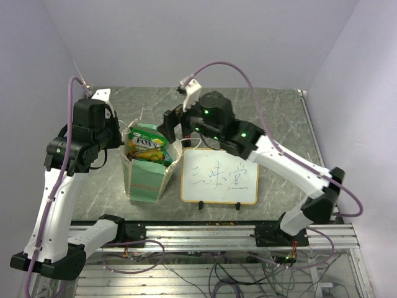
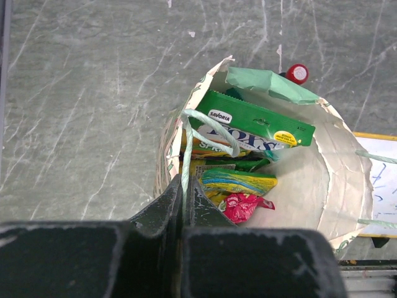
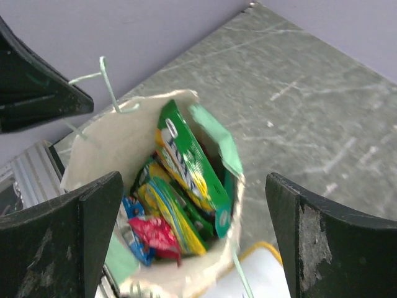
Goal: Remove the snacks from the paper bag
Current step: Adjust the paper bag at the center of the board.
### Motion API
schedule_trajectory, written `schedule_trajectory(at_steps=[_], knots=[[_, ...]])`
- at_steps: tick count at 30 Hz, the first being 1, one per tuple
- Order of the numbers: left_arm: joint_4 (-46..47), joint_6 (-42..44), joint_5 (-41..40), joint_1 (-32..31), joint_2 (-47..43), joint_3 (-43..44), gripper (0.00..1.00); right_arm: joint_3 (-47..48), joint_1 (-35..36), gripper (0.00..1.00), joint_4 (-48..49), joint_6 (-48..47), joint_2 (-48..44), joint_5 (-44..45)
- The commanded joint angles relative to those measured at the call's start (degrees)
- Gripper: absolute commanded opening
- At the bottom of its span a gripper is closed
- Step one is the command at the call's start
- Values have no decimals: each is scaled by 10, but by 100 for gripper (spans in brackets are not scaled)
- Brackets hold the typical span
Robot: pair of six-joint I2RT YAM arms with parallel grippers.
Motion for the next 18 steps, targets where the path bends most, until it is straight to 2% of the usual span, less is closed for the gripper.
schedule_trajectory(at_steps=[1, 3, 7, 10, 15, 18], knots=[[53, 9, 44, 4, -13, 30, 7, 33, 0, 96, 142, -11, 80, -100], [47, 2, 43, 4, -13, 32, 7, 62, 0, 89, 168, 2, 116, -142], [32, -7, 56, 4, -5, 43, 7, 76, 1, 66, 226, 28, 165, -214], [30, -10, 62, 4, -9, 49, 7, 74, 1, 62, 259, 56, 193, -235], [19, -9, 64, 4, -10, 59, 7, 109, 1, 57, 239, 52, 222, -222], [20, -15, 69, 4, -15, 52, 7, 83, 1, 47, 259, 57, 213, -208]])
